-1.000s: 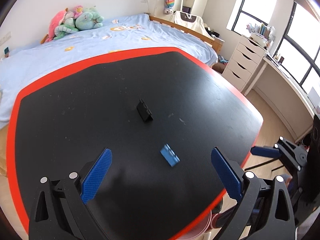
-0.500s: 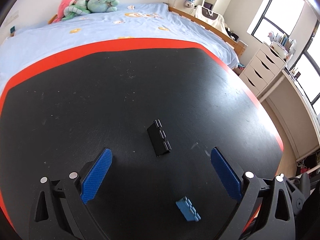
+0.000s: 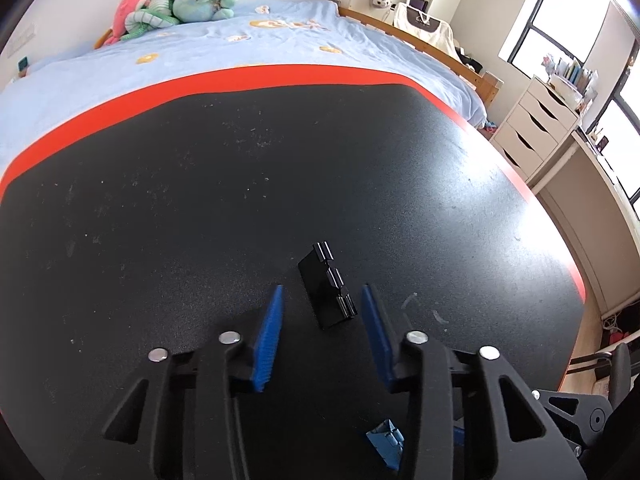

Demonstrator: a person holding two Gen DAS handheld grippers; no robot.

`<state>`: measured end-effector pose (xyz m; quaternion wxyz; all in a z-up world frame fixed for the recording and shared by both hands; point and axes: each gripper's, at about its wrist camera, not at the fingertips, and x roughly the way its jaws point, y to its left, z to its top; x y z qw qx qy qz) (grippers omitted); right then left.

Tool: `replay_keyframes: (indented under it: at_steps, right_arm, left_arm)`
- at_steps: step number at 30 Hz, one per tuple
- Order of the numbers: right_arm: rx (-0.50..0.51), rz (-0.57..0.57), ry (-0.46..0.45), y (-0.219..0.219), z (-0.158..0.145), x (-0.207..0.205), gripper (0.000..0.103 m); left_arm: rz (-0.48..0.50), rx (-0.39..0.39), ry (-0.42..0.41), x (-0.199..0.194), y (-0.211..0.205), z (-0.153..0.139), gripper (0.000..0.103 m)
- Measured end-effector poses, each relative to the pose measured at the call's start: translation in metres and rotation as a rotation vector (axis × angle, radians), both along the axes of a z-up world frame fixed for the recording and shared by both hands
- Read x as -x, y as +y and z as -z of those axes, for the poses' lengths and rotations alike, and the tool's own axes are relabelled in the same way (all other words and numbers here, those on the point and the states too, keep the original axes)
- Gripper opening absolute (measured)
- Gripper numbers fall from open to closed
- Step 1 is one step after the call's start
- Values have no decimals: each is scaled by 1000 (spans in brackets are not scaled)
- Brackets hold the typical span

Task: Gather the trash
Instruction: 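Grasp the black binder clip with left tool while right tool grasps the blue clip, then carry the black clip and blue clip over the wastebasket and open both tools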

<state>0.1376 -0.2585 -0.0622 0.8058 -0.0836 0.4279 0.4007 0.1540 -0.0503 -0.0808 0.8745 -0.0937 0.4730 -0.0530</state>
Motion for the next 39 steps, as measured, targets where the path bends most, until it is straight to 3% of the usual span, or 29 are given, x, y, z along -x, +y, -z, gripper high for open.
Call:
replay_keyframes:
  at_steps: [2, 4, 39]
  right_arm:
    - [7, -4, 0, 3, 0, -5, 17]
    - [16, -7, -3, 4, 0, -7, 11]
    - [20, 36, -61, -25, -39, 16, 8]
  left_arm:
    - [8, -1, 3, 0, 0, 0, 19]
    - [17, -8, 1, 1, -1, 0, 18]
    - [115, -73, -82, 51, -17, -29, 10]
